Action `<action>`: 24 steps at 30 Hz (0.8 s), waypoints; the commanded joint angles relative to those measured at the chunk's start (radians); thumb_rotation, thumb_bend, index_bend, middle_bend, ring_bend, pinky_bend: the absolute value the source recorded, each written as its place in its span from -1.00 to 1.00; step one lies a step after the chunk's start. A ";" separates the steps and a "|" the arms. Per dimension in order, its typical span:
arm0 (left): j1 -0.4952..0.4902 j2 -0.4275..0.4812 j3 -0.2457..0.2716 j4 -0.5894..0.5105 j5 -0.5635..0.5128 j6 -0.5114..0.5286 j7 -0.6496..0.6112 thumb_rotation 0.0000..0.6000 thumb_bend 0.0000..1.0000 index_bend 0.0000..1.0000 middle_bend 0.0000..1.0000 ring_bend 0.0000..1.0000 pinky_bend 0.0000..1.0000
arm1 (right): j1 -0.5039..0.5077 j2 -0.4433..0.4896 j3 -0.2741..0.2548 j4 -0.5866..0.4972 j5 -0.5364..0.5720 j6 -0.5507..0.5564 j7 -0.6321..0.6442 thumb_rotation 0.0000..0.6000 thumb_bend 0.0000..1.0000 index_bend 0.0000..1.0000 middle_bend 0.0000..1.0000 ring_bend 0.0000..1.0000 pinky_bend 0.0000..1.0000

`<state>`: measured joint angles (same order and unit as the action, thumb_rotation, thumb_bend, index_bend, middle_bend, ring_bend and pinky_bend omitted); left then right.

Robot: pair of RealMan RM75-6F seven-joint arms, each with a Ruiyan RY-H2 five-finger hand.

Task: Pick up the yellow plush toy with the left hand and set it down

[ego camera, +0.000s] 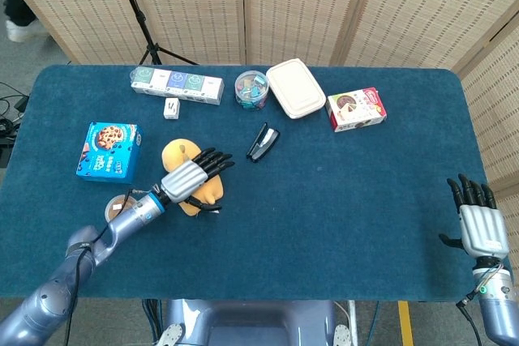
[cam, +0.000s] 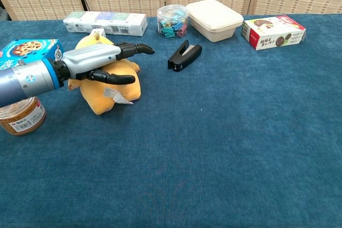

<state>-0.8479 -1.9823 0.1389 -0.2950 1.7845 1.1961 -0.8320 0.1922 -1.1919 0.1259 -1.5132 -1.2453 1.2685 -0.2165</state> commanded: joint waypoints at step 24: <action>-0.016 0.027 0.040 -0.021 -0.001 -0.021 0.083 -1.00 -1.00 -1.00 -1.00 -1.00 -1.00 | 0.006 0.001 -0.008 0.000 0.004 -0.008 0.004 1.00 -0.92 -1.00 -1.00 -1.00 -1.00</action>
<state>-0.8624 -1.9640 0.1794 -0.3325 1.7920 1.1949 -0.7521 0.1979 -1.1906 0.1179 -1.5131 -1.2415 1.2605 -0.2131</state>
